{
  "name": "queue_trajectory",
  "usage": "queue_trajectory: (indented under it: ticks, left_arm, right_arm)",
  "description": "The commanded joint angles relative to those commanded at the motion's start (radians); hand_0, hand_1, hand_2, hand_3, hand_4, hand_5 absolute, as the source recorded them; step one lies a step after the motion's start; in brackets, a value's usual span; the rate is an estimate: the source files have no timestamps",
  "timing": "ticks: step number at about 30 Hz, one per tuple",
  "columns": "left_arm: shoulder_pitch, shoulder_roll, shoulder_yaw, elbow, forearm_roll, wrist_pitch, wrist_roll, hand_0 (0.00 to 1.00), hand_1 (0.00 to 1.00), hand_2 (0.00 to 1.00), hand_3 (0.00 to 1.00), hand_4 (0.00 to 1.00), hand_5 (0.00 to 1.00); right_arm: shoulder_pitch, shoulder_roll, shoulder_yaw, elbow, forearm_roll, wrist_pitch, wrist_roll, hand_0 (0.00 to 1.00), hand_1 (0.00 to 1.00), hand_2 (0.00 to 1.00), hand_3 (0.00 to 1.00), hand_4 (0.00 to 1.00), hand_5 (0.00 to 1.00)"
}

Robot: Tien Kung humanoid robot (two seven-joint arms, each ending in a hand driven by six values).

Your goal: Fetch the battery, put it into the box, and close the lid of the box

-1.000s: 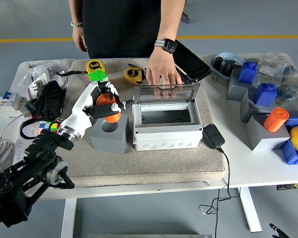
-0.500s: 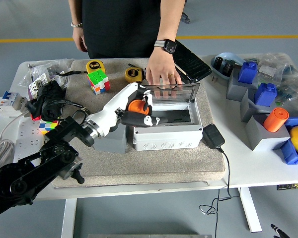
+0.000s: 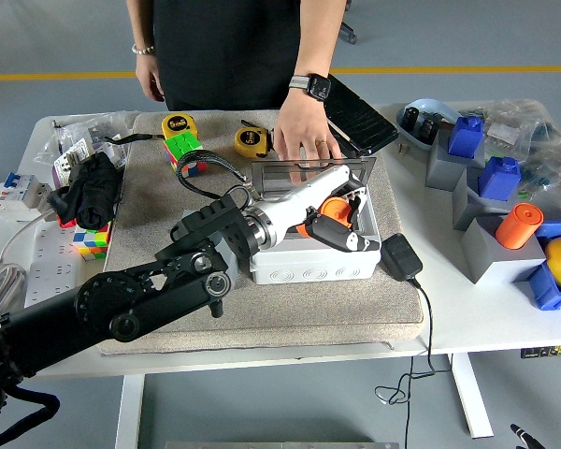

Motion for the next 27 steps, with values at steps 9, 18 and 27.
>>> queue_trajectory:
  ticks: [9,18,27]
  left_arm:
    - [-0.068,-0.056,0.028,0.113,0.025,-0.008,0.014,0.036,0.088,0.188,0.140,0.865,0.002]
    - [-0.070,-0.062,0.031,0.153,0.021,-0.024,0.020,0.079,0.162,0.291,0.331,0.998,0.160]
    - [-0.070,-0.064,0.039,0.171,0.012,-0.029,0.022,0.121,0.223,0.332,0.383,0.998,0.206]
  right_arm:
    - [0.002,-0.004,0.000,0.001,-0.002,-0.001,0.002,0.582,0.638,0.652,0.579,0.945,0.494]
    - [0.001,-0.005,-0.004,0.002,-0.001,-0.003,0.004,0.582,0.638,0.651,0.579,0.945,0.493]
    - [0.001,-0.005,-0.010,0.002,0.000,-0.004,0.003,0.582,0.638,0.651,0.579,0.945,0.493]
